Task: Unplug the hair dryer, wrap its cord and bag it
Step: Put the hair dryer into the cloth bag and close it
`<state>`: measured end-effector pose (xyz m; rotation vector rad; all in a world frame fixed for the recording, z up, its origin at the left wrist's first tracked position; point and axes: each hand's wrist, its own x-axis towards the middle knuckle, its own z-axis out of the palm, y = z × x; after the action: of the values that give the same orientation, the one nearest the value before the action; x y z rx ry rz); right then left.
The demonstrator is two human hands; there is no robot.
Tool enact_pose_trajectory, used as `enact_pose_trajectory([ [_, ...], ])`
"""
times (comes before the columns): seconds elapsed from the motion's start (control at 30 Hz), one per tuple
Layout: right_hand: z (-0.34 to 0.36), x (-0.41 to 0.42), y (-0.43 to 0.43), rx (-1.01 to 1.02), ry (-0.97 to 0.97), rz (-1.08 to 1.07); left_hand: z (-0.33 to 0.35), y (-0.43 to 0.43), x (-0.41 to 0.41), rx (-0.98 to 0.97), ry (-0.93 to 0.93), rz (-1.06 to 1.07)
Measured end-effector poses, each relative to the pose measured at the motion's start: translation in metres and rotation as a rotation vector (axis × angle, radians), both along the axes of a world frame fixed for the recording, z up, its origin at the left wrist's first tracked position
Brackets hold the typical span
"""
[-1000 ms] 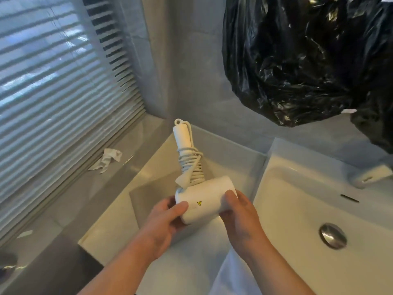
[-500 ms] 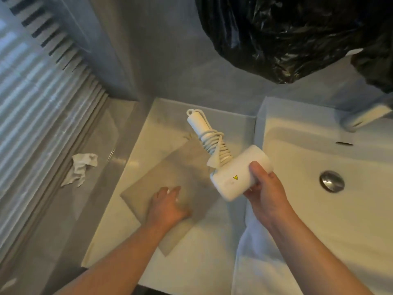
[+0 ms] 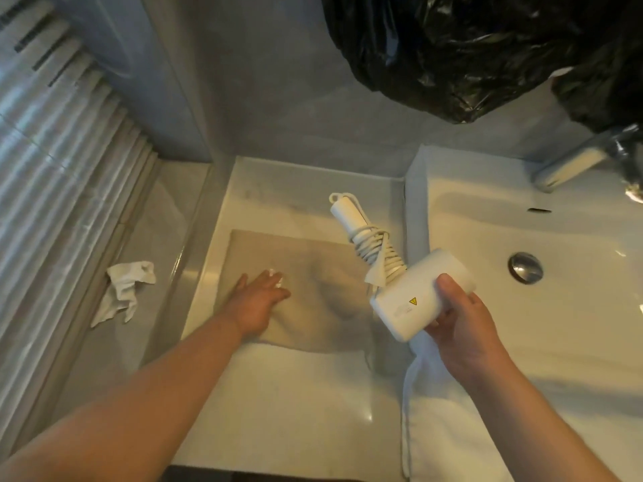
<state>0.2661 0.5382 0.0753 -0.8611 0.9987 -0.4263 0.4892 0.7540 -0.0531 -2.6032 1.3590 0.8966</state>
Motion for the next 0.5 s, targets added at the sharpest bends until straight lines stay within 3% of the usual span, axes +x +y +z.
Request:
enact_pose_trajectory([
  [0.1,0.002,-0.011,0.001,-0.019,-0.019,-0.03,0.009,-0.015,0.011,-0.005,-0.041,0.018],
  [0.27,0.003,-0.027,0.002,-0.047,0.01,-0.111,0.017,-0.062,-0.055,-0.315,0.086,0.239],
  [0.37,0.003,-0.034,0.001,-0.067,0.056,-0.132,0.019,-0.087,-0.102,-0.21,0.223,0.258],
  [0.5,0.006,-0.042,0.001,-0.093,0.087,-0.123,0.004,-0.088,-0.115,-0.15,0.059,0.16],
])
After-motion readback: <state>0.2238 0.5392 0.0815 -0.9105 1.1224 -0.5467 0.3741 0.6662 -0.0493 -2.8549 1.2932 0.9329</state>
